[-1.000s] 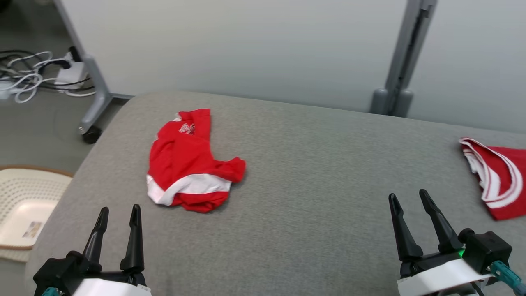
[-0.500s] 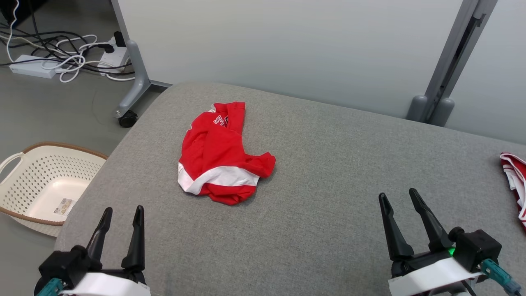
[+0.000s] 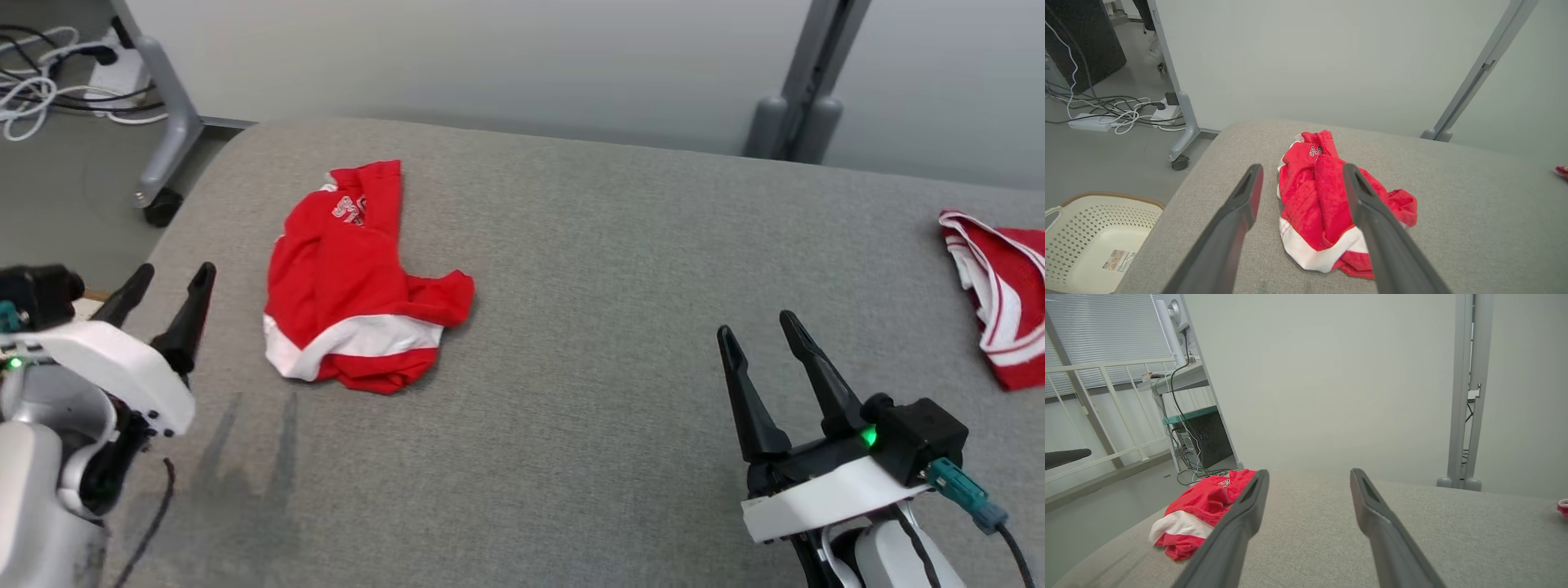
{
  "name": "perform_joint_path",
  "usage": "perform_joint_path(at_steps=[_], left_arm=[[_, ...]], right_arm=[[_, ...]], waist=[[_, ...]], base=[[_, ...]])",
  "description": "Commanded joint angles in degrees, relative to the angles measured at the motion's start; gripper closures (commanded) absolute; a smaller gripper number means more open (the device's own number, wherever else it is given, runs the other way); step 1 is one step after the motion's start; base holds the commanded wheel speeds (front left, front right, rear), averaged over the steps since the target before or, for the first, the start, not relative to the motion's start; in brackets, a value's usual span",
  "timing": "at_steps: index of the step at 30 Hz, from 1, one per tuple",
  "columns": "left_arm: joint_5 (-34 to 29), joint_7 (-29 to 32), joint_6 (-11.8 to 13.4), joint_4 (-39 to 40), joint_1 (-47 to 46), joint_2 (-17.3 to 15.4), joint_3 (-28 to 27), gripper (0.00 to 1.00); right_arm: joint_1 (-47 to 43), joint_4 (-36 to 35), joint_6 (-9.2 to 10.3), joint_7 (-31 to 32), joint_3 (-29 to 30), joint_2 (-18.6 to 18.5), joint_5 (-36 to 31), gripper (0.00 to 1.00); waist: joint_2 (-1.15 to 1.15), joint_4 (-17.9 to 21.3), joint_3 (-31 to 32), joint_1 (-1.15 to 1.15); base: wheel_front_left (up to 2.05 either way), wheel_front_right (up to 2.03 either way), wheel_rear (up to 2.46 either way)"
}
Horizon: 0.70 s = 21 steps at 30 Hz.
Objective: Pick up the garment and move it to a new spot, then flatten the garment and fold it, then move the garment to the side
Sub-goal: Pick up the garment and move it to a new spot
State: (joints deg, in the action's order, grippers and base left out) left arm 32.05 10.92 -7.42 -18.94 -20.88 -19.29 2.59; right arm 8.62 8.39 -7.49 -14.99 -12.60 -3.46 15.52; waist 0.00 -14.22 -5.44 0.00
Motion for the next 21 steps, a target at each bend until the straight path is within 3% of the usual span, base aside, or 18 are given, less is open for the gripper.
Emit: perform_joint_path(at_steps=[1, 6, 9, 13, 21], left_arm=[[0.3, 1.9, -0.1, -1.2, -2.3, -2.9, 1.2, 0.00], [7.7, 11.2, -0.1, -7.8, -8.7, -9.5, 4.6, 0.00], [12.4, 15.6, -0.1, -9.6, -10.7, -10.9, 6.1, 0.00], [19.1, 22.2, -0.1, -13.5, -13.0, -15.1, 8.1, 0.00], [26.4, 29.0, -0.1, -20.6, -15.3, -17.9, 12.3, 0.00]], right_arm=[[1.1, -0.1, -0.01, -0.3, -0.2, -0.2, -0.5, 0.00], [3.6, -0.5, -0.01, -0.3, -0.8, 0.1, -1.2, 0.00], [4.3, -0.8, -0.01, -0.3, -0.9, 0.3, -1.4, 0.00], [5.2, -1.2, -0.01, -0.3, -1.0, 0.4, -1.8, 0.00], [6.2, -1.5, -0.01, -0.3, -1.5, 0.4, -1.1, 0.00]], waist=[[0.00, 3.4, -3.1, 0.00], [0.00, 8.1, -6.5, 0.00], [0.00, 9.8, -7.5, 0.00], [0.00, 12.6, -9.3, 0.00], [0.00, 15.9, -11.6, 0.00]], base=[[0.00, 0.00, 0.00], [0.00, 0.00, 0.00], [0.00, 0.00, 0.00], [0.00, 0.00, 0.00], [0.00, 0.00, 0.00]])
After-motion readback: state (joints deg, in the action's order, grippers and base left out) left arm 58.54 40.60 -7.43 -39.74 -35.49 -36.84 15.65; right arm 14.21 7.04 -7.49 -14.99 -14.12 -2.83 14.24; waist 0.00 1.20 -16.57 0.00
